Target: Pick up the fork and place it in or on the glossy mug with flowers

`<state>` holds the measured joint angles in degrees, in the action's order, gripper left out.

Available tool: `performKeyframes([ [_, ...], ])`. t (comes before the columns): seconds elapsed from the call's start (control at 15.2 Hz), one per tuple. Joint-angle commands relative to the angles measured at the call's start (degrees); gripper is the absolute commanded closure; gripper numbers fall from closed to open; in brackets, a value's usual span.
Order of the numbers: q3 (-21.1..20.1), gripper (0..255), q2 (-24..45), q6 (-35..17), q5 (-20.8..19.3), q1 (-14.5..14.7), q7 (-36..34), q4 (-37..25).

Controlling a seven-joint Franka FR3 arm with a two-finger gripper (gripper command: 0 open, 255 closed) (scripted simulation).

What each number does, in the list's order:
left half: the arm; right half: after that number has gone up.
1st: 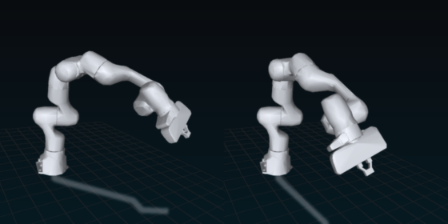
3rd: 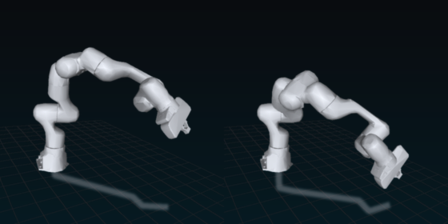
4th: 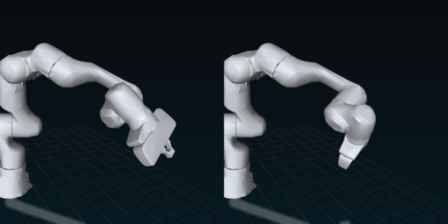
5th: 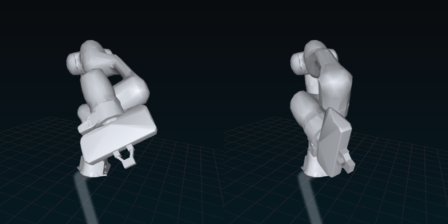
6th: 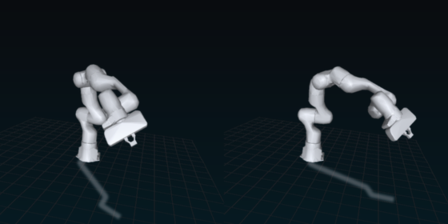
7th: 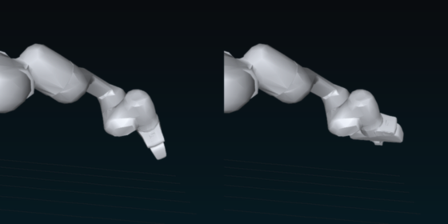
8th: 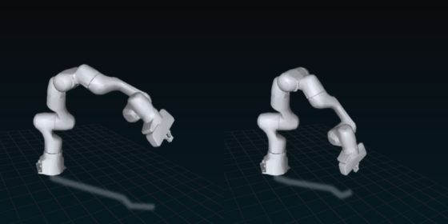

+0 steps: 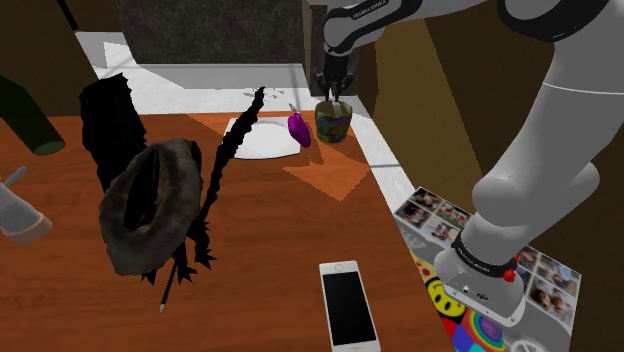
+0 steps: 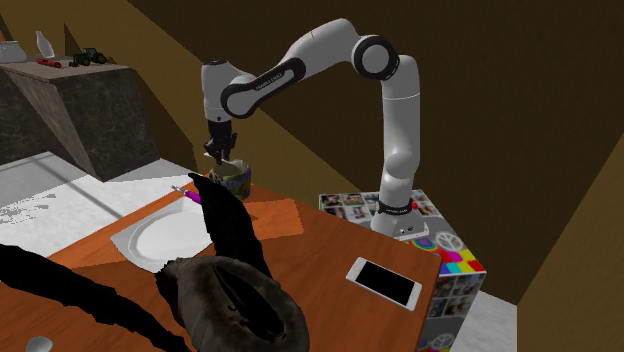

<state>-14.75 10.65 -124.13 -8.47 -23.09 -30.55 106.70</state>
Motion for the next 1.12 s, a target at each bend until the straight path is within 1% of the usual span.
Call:
performKeyframes([
  [0.0, -0.01, 255, 0.1, -0.04, 0.0, 0.02, -0.01, 0.14],
  [0.2, -0.01, 255, 0.1, -0.04, 0.0, 0.02, -0.01, 0.14],
  [0.26, 0.0, 0, 0.06, -0.07, 0.01, 0.0, 0.02, 0.2],
  [0.59, -0.01, 0, 0.1, -0.04, 0.0, 0.02, -0.01, 0.14],
  [0.86, -0.38, 0, -2.93, 6.26, 1.28, 0.02, 0.82, -3.27],
  [1.06, -0.37, 0, -2.93, 6.25, 1.28, 0.03, 0.82, -3.27],
])
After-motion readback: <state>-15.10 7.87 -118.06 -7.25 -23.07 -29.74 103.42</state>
